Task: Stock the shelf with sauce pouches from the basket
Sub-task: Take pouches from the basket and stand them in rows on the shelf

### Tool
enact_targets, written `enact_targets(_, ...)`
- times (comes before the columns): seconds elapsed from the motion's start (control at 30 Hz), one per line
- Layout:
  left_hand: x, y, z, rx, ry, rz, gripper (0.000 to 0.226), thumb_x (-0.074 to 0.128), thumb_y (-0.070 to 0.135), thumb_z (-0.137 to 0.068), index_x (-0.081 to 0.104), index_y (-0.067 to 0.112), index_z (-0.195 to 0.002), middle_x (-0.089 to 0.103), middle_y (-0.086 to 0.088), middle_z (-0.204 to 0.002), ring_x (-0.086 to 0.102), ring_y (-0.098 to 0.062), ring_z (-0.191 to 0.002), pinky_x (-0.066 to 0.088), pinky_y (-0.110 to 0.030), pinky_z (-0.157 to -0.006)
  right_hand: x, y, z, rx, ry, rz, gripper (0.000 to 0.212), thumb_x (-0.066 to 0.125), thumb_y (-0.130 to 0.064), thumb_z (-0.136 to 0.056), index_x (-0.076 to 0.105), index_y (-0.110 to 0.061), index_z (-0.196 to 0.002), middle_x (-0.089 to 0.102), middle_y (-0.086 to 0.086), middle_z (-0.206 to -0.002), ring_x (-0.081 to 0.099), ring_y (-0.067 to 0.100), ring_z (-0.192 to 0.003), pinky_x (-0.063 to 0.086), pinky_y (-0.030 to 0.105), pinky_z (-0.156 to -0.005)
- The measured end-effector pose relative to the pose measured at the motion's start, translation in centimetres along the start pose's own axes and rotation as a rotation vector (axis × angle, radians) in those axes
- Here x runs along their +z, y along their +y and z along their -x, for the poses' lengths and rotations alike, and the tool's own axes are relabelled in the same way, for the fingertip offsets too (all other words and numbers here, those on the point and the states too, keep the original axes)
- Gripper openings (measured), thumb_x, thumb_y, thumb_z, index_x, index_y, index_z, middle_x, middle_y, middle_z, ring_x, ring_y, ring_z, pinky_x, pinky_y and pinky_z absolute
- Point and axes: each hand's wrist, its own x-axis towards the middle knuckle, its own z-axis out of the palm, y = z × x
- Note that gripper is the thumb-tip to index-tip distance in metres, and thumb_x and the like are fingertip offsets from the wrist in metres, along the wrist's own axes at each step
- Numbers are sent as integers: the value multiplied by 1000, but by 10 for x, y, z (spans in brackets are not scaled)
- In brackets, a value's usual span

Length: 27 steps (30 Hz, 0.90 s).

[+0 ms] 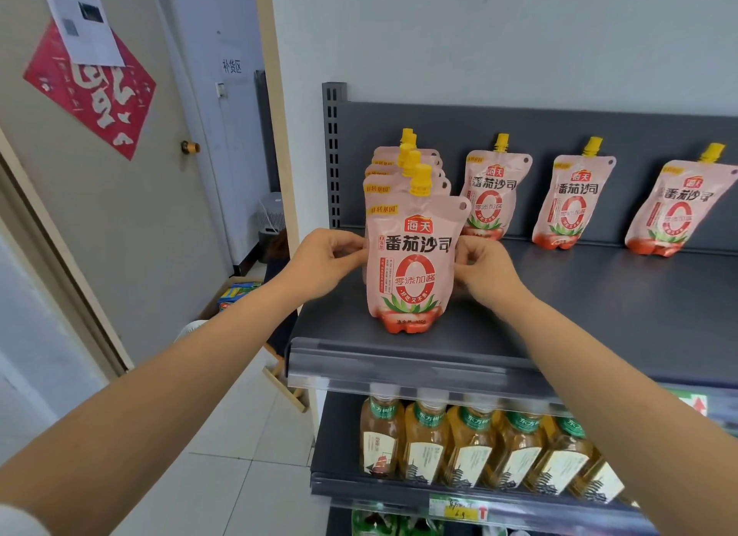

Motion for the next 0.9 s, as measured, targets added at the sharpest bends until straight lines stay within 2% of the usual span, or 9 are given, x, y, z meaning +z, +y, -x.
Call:
enact_targets(0.07,0,0,1,-3,-19,8,22,57,13,-93,68,16,-111,70,5,-104,65,-3,-95,50,-20,-89,-5,0,1,15,-15,-17,36,61,6,-85,40,-8,-59,61,-10,-46,59,9,-44,52,24,-49)
enact_targets(0.13,0,0,2,6,-39,18,24,55,11,-94,66,16,-115,68,5,-107,63,1,-95,48,-13,-86,-8,-2,2,15,-51,-23,32,61,7,-84,44,-9,-63,63,-6,-50,58,12,-41,51,25,-47)
enact_targets(0.23,0,1,2,15,-60,41,25,53,9,-94,65,14,-116,67,5,-109,63,0,-98,49,-16,-88,-9,-7,6,4,-79,-25,21,63,5,-84,54,-13,-77,66,2,-66,57,18,-43,51,25,-47)
enact_targets(0.37,-4,-1,0,1,-84,8,26,53,11,-94,65,15,-118,67,4,-113,62,-2,-102,46,-19,-92,-9,-9,7,-42,-82,44,5,61,5,-86,63,1,-86,68,8,-76,56,19,-47,51,22,-47)
enact_targets(0.43,-6,-2,-2,11,-94,-19,26,53,12,-94,65,16,-117,67,6,-111,61,6,-95,46,-13,-87,-7,-8,6,-66,-63,81,7,60,5,-87,64,6,-93,70,12,-83,56,20,-47,51,22,-47)
enact_targets(0.53,-8,-2,-5,17,-97,-43,25,53,10,-94,66,14,-116,66,10,-107,59,13,-91,45,-7,-85,-6,-6,5,-89,-57,100,13,61,3,-87,65,4,-100,71,13,-90,54,20,-46,49,21,-45)
enact_targets(0.7,-9,-2,-4,4,-117,-74,24,54,14,-94,66,15,-115,68,9,-107,61,6,-95,45,-7,-84,-6,-7,7,-49,-52,94,9,61,-1,-88,64,-5,-95,69,8,-91,59,22,-49,53,24,-49)
enact_targets(0.8,-13,-7,1,-32,-70,-210,13,60,23,-92,67,21,-102,68,10,-94,59,1,-80,43,-15,-71,-17,-9,12,-26,-118,140,12,66,-5,-85,64,-16,-89,68,-1,-87,63,21,-54,51,23,-49)
enact_targets(0.9,-19,-9,15,-35,-121,-214,6,71,18,-82,69,19,-88,69,5,-82,55,-5,-64,41,-21,-64,-32,-12,19,-55,-317,221,21,69,2,-77,68,-18,-82,70,0,-86,64,13,-63,52,24,-61)
